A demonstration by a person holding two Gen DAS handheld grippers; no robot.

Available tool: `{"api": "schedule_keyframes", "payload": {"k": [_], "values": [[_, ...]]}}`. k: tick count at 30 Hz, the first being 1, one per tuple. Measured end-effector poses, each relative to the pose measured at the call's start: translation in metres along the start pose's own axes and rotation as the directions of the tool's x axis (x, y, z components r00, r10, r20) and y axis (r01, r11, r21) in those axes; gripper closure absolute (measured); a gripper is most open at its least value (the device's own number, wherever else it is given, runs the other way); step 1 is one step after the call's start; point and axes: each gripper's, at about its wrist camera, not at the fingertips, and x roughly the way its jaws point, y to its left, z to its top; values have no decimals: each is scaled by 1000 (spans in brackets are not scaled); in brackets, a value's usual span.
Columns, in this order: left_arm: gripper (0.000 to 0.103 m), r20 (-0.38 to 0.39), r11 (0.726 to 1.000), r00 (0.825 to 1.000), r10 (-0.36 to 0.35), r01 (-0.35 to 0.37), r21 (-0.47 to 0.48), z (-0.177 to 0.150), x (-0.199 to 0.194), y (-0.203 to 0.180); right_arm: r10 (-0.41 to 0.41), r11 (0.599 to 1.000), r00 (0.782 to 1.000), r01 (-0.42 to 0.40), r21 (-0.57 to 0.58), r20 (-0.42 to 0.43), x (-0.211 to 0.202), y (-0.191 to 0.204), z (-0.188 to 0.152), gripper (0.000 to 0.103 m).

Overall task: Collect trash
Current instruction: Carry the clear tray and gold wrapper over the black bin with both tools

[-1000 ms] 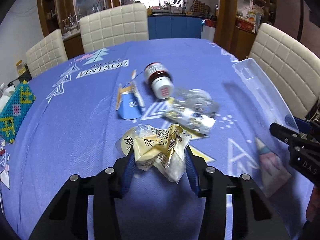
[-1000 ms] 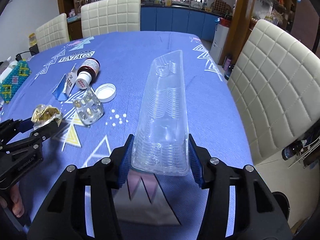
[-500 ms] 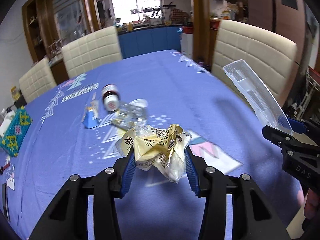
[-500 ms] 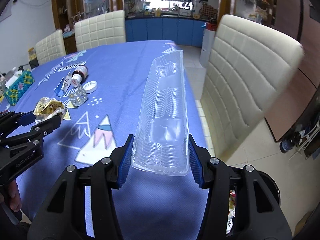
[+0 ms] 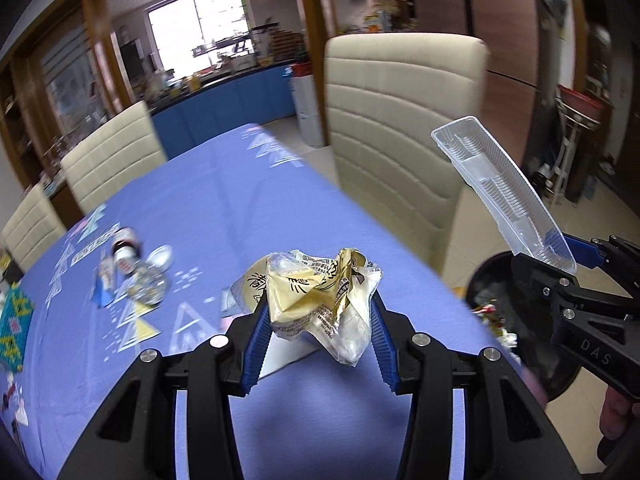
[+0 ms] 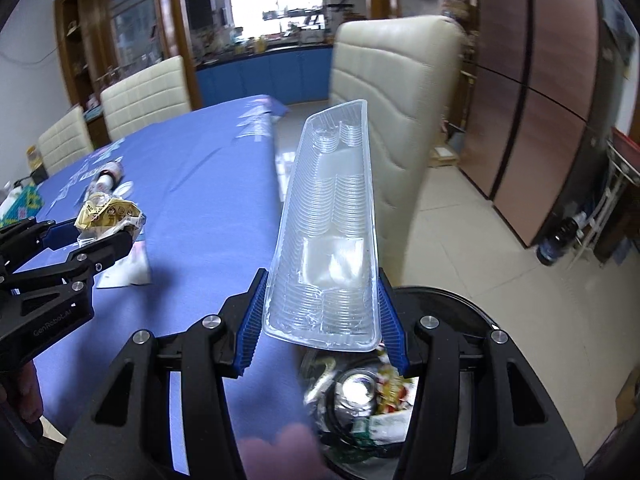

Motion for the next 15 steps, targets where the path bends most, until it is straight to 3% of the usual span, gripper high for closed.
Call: {"api": "schedule_keyframes", "payload": {"k": [5, 15], "values": [[59, 6, 997, 999, -39, 38, 63, 7, 2, -34, -49, 998, 999, 49, 44, 0, -6, -33, -13, 50], [59, 9, 985, 995, -99, 96, 146, 21, 8, -84, -118, 992, 993, 117, 36, 4, -9, -56, -31, 48]]}}
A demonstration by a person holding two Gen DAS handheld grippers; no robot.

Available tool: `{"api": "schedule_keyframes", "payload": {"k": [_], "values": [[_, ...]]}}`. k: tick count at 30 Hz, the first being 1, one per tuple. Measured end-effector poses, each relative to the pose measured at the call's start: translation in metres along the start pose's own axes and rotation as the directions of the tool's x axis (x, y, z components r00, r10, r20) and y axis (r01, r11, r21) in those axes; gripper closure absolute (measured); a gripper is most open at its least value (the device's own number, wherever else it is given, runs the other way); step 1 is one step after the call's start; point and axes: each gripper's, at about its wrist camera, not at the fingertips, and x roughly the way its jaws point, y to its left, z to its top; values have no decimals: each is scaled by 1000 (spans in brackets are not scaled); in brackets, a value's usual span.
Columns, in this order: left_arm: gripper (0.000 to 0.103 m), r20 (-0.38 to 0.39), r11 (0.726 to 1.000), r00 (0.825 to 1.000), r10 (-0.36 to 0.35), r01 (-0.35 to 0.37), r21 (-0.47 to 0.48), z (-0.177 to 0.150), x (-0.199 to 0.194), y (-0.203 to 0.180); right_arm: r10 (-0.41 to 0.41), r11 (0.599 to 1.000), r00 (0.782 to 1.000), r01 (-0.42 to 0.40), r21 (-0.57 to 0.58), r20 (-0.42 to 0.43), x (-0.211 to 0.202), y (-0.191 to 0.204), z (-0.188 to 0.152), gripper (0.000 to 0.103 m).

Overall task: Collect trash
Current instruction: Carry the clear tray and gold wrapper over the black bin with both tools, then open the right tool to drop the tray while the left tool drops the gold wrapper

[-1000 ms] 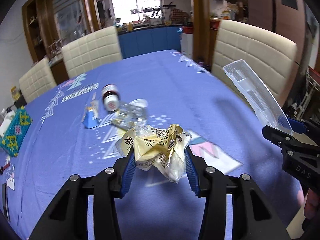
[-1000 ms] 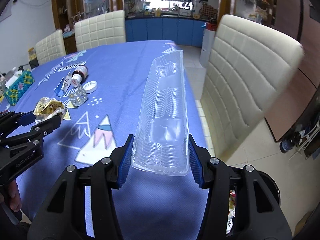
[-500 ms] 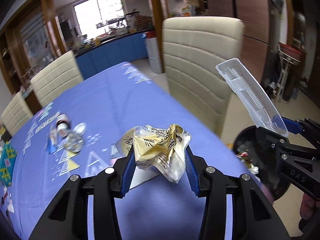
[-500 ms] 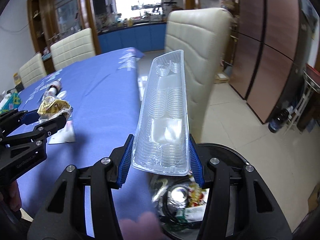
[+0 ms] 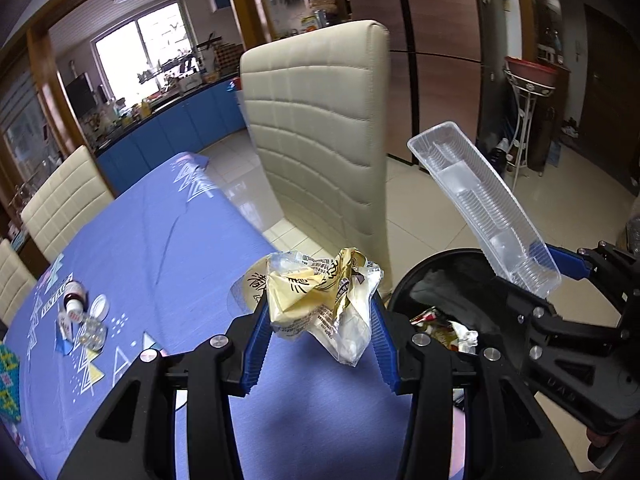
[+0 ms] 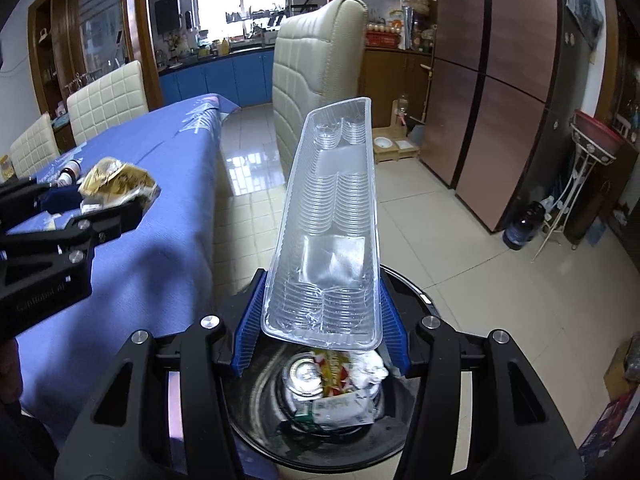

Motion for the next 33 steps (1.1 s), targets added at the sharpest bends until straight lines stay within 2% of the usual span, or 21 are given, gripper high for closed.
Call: {"api": "schedule_keyframes", "payload": {"k": [8, 15, 18, 33], "values": [[59, -12, 999, 1000, -21, 22, 45, 3, 9, -22, -19, 999, 1000, 20, 42, -6, 2, -29, -12, 47], [59, -13, 997, 999, -38, 39, 71, 6, 12, -35, -14, 998, 1000, 14, 63, 1, 2, -35, -15, 47], [59, -15, 996, 999, -43, 44, 78, 7, 12, -39, -16, 998, 1000, 16, 59, -1, 3, -35, -15, 51], [59, -18, 990, 996, -91, 93, 110, 8, 11, -55, -52, 994, 999, 53, 95, -8, 2, -51, -20, 50]]}}
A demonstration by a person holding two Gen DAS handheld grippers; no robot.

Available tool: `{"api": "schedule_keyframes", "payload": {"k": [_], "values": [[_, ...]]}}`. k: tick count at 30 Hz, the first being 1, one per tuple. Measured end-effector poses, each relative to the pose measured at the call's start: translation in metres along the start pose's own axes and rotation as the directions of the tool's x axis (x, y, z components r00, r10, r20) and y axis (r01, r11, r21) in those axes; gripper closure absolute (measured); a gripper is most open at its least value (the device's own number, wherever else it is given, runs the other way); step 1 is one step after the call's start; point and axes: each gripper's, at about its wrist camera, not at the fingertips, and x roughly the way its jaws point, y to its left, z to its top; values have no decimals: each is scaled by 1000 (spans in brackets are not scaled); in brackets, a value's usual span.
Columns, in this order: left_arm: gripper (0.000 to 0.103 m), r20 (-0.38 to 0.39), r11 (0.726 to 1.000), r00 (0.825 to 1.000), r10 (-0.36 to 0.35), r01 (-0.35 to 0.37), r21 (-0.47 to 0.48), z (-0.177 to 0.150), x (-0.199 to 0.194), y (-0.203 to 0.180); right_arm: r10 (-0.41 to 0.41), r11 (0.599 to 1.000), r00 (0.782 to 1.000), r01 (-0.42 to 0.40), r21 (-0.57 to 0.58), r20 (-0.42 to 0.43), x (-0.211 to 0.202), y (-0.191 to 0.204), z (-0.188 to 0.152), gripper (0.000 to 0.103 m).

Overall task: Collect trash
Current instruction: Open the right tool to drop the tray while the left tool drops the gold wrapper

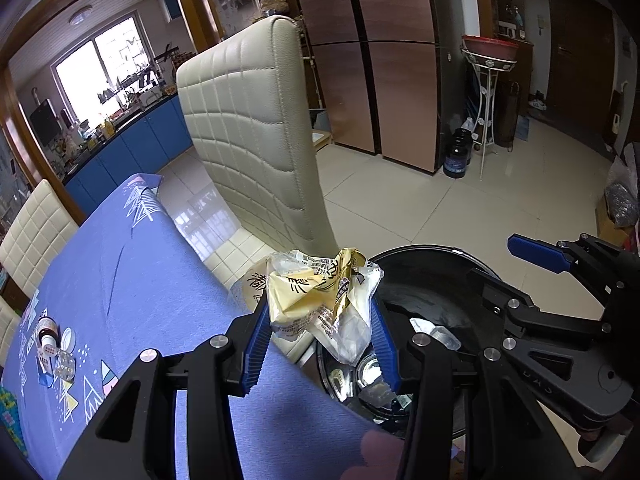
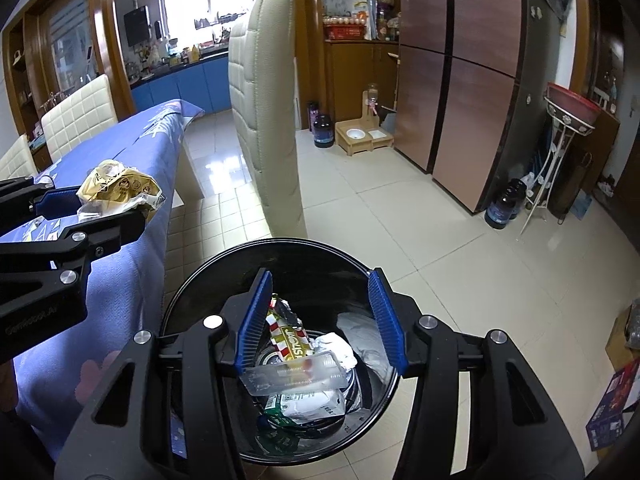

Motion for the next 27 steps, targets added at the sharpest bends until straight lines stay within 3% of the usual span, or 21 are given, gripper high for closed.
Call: {"api": "schedule_keyframes", "payload": {"k": [7, 11, 14, 27], "values": [[49, 11, 999, 999, -35, 35, 2, 3, -4, -10, -16, 1000, 1000, 16, 22, 4, -2, -10, -1, 50], [31, 18, 999, 999, -36, 36, 0, 5, -7, -13, -17, 999, 1000, 17, 34, 3, -4, -12, -3, 50], [26, 20, 999, 999, -33, 33, -16, 4, -8, -11, -17, 999, 1000, 16, 33, 3, -4, -12, -4, 50], [25, -15, 997, 1000, -4, 3, -74, -1, -5, 11, -5, 1000, 1000, 5, 7, 7, -3, -1, 0, 50]]}}
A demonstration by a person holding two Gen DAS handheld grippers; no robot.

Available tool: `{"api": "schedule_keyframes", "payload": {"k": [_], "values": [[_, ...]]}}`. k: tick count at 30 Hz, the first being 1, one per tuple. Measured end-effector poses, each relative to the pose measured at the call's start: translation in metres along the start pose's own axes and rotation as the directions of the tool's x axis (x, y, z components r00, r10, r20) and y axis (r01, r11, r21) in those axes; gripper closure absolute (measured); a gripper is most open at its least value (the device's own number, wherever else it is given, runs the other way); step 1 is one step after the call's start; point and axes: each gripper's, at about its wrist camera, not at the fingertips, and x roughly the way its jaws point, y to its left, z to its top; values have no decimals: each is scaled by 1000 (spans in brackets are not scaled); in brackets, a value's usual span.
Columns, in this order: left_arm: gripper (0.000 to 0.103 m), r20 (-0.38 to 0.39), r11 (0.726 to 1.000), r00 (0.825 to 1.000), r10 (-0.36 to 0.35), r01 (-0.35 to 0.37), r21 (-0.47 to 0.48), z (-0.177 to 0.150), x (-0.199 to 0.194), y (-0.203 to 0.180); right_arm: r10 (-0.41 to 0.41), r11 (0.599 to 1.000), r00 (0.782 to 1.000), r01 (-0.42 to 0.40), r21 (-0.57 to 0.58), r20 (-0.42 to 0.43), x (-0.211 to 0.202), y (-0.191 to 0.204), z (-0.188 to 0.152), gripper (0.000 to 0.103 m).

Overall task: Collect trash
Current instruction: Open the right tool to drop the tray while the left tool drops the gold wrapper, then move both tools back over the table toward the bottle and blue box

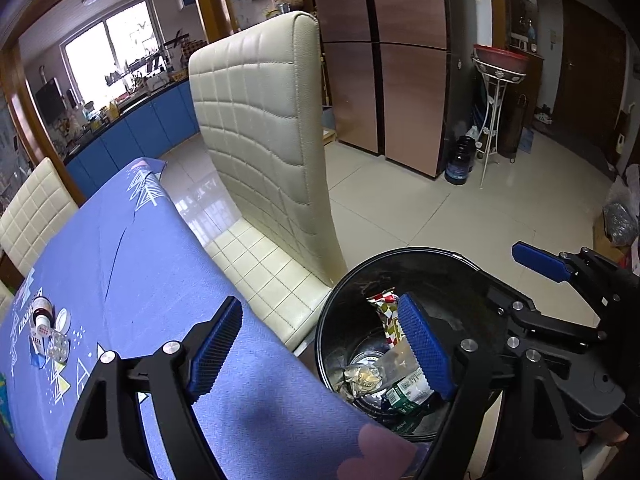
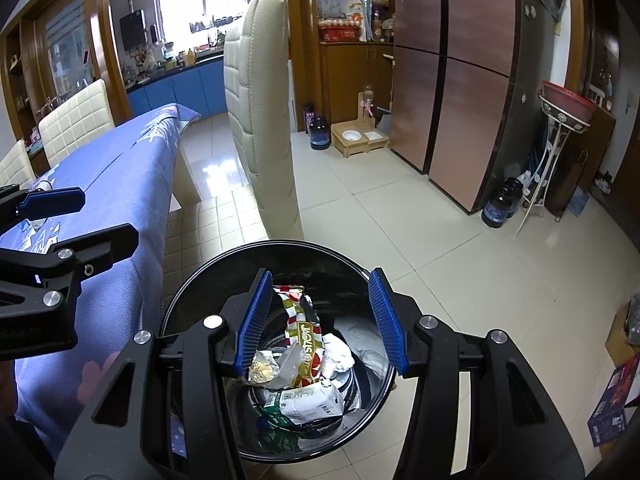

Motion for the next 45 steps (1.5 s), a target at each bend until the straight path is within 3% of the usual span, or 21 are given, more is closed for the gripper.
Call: {"api": "schedule_keyframes", "payload": {"k": [17, 27, 37, 45], "values": [[25, 4, 1000, 1000, 4, -4, -27, -4, -2, 12, 6, 999, 1000, -6, -33, -2, 0, 10, 4, 50], [25, 4, 996, 1000, 19, -18, -88, -12, -1, 44, 15, 997, 1000, -16, -75, -12, 2, 36, 13, 50], [25, 11, 967, 997, 76, -71, -243, -39, -4, 135, 69, 981, 996, -77, -178, -50, 16, 112, 42, 50], [25, -32, 912, 982, 187, -186, -366, -79, -14, 251, 174, 943, 977, -200, -264, -120, 40, 233, 67, 50]]}}
